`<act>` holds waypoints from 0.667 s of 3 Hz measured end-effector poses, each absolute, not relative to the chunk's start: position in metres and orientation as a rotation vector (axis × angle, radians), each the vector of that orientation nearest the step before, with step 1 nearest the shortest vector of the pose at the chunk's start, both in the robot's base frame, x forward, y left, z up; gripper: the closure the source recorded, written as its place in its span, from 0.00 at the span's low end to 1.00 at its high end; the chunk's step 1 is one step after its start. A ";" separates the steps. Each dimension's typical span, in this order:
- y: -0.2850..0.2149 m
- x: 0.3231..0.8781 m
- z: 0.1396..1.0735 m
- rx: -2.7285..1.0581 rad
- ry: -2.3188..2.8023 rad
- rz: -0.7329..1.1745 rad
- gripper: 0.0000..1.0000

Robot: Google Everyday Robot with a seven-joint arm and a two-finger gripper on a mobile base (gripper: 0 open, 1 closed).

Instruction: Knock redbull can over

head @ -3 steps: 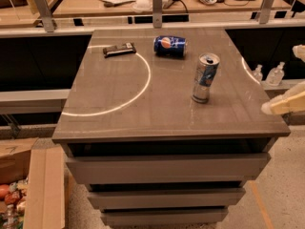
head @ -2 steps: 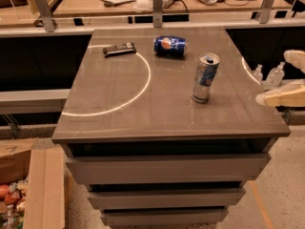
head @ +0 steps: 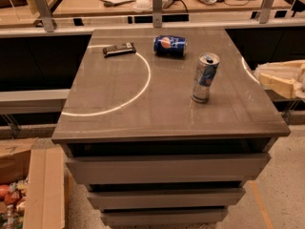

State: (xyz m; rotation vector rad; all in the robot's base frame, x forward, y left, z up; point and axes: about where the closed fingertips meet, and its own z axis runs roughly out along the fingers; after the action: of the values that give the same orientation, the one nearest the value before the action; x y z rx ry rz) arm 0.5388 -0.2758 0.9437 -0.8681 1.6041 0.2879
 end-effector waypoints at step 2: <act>-0.259 0.541 0.941 -0.770 1.555 0.375 1.00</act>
Offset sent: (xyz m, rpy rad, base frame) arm 0.0005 0.0200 -0.0053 0.1936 -0.0212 -0.0007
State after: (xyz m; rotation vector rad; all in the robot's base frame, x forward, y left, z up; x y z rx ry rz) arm 0.5414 -0.2594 0.9413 -0.7699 1.5548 0.3747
